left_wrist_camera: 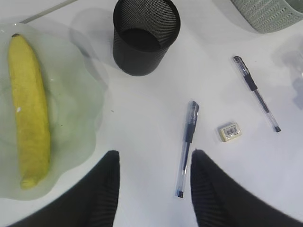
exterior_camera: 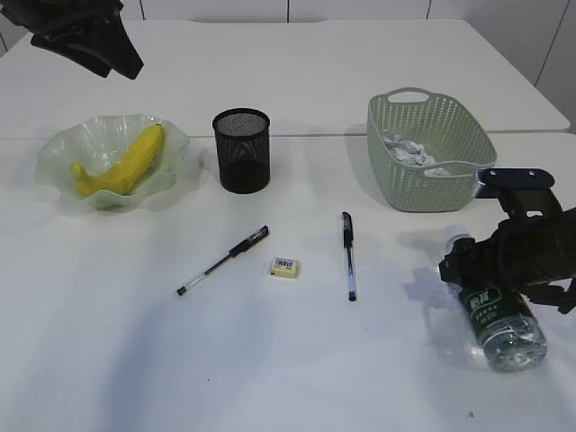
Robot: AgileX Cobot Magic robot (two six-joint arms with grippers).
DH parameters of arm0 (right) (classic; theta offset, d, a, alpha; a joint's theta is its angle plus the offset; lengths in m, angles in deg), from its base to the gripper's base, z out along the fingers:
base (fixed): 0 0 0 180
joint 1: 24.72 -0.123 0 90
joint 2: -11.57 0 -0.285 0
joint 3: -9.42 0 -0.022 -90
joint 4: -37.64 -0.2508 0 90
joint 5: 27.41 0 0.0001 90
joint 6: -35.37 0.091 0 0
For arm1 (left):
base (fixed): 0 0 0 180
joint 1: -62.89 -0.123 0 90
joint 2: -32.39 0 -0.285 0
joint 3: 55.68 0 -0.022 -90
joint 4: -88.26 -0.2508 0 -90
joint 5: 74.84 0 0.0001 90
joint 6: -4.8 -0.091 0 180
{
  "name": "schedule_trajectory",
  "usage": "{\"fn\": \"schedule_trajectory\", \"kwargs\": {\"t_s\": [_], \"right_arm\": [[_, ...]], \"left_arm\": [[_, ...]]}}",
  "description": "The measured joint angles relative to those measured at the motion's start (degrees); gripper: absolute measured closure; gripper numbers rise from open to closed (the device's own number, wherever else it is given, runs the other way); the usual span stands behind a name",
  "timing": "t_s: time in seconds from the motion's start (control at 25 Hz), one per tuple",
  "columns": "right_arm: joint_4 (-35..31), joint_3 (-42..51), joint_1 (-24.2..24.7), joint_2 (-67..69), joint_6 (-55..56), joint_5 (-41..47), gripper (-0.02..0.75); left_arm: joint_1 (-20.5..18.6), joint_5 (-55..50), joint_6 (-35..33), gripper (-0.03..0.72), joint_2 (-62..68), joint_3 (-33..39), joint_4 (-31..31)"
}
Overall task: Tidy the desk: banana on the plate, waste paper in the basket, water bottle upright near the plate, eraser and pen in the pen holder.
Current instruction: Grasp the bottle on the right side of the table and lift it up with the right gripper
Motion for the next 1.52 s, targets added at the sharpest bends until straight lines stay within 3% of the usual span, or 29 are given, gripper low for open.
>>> {"fn": "schedule_trajectory", "kwargs": {"t_s": [0.48, 0.96, 1.52], "right_arm": [[9.28, 0.34, 0.00, 0.57, 6.60, 1.48, 0.196], [10.14, 0.34, 0.00, 0.57, 6.98, 2.62, 0.326], [10.51, -2.41, 0.00, 1.15, 7.20, 2.74, 0.353]], "left_arm": [[0.00, -0.97, 0.00, 0.360, 0.10, 0.00, -0.11], [0.00, -0.97, 0.00, 0.367, 0.10, 0.00, -0.11], [0.00, -0.24, 0.00, 0.381, 0.10, 0.00, -0.21]]}}
